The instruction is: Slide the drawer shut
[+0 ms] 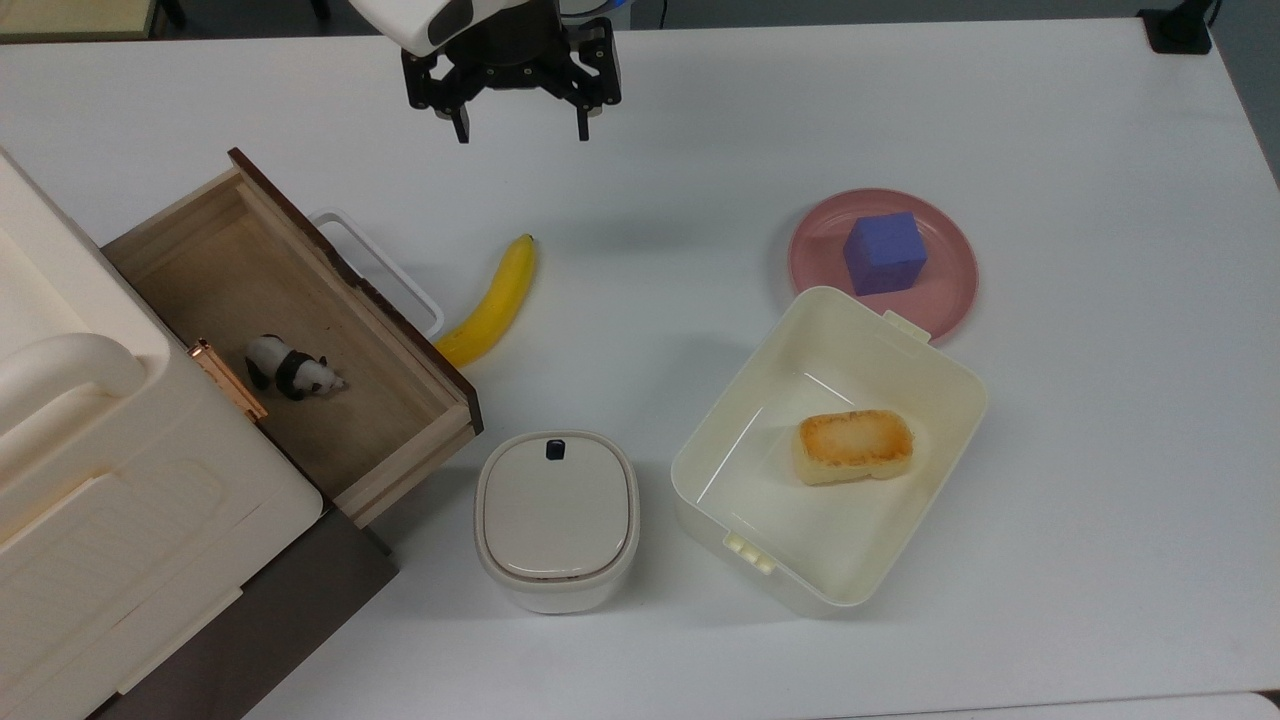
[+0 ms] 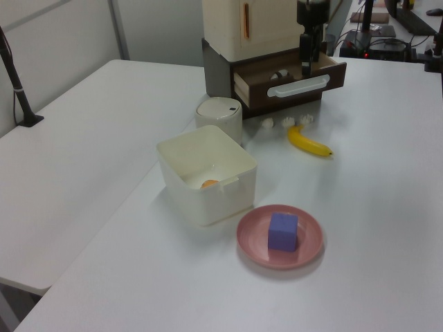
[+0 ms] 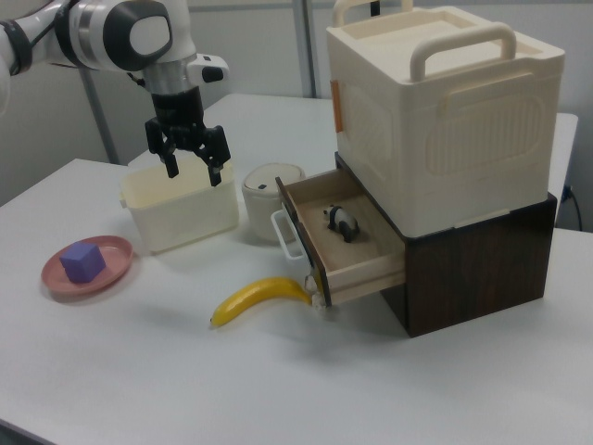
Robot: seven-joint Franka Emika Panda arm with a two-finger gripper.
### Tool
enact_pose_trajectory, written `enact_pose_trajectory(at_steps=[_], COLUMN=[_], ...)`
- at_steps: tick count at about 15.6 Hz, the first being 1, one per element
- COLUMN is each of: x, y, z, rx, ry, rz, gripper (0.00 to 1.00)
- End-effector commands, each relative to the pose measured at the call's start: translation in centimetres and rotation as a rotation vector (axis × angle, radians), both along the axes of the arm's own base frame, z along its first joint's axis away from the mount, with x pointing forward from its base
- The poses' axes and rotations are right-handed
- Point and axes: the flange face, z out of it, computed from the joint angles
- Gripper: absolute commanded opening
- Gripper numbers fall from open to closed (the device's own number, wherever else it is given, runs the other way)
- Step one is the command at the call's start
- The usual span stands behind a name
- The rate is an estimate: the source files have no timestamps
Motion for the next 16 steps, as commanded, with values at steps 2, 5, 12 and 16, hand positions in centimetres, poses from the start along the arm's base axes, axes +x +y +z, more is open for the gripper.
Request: enact_pose_trajectory(at_steps=[2, 5, 12, 16], x=[-0.4, -0.5, -0.7, -0.9], y=[0.0, -0.2, -0.5, 0.5], z=[0.5, 0.8, 0.7, 0.7], rx=[-0.007, -0.008, -0.005, -0.005], ry=[-0.016, -0.019, -0.001, 0.006], rz=[0.01, 0.012, -0.008, -0.201], gripper=[1.0, 0.93, 0.35, 0.31])
